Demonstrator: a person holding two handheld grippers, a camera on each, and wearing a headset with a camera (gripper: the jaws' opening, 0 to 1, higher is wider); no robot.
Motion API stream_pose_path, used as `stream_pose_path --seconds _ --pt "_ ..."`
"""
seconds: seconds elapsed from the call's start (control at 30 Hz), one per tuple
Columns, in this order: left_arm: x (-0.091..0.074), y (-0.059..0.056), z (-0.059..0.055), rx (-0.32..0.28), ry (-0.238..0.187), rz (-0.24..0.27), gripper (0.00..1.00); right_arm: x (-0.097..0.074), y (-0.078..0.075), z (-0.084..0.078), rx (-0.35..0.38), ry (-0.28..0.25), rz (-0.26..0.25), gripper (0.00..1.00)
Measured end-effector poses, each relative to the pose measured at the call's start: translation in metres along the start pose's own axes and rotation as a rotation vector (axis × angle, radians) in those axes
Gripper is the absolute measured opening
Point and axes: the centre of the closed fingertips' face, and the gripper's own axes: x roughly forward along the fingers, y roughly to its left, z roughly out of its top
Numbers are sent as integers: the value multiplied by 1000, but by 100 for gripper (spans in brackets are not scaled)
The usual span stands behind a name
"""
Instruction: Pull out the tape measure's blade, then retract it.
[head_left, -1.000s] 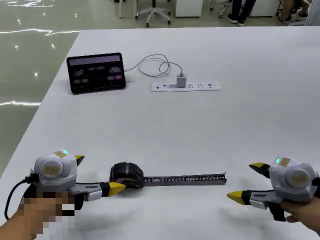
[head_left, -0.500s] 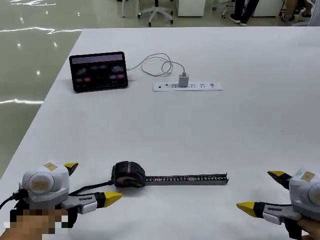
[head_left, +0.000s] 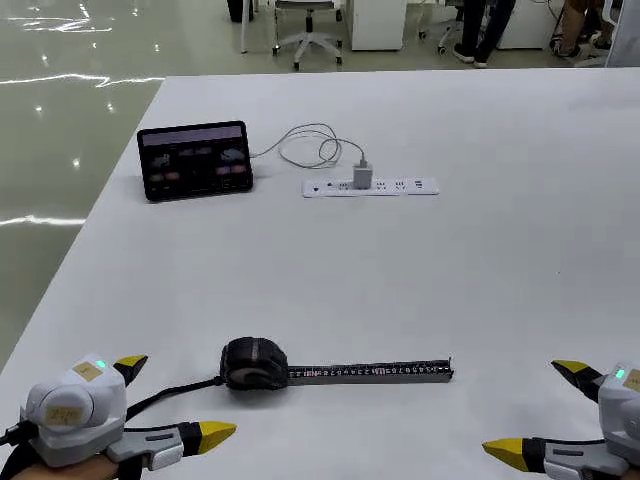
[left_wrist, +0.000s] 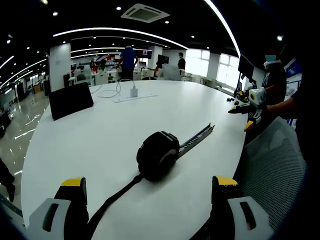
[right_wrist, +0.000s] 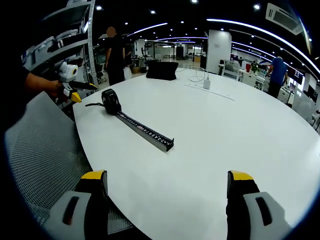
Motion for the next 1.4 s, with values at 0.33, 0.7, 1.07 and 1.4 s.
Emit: stream_pose_path --seconds 0.33,0.7,1.07,1.4 --pt "-11 -6 2 9 -9 7 100 -11 5 -8 7 5 2 98" --pt "-14 -5 5 1 -11 14 100 -19 -1 -9 19 -7 -13 100" --pt "-14 -11 1 -9 5 5 100 -22 3 -2 25 -21 -4 100" --pt "-3 -22 37 -32 -53 64 100 -16 1 2 -39 24 37 98"
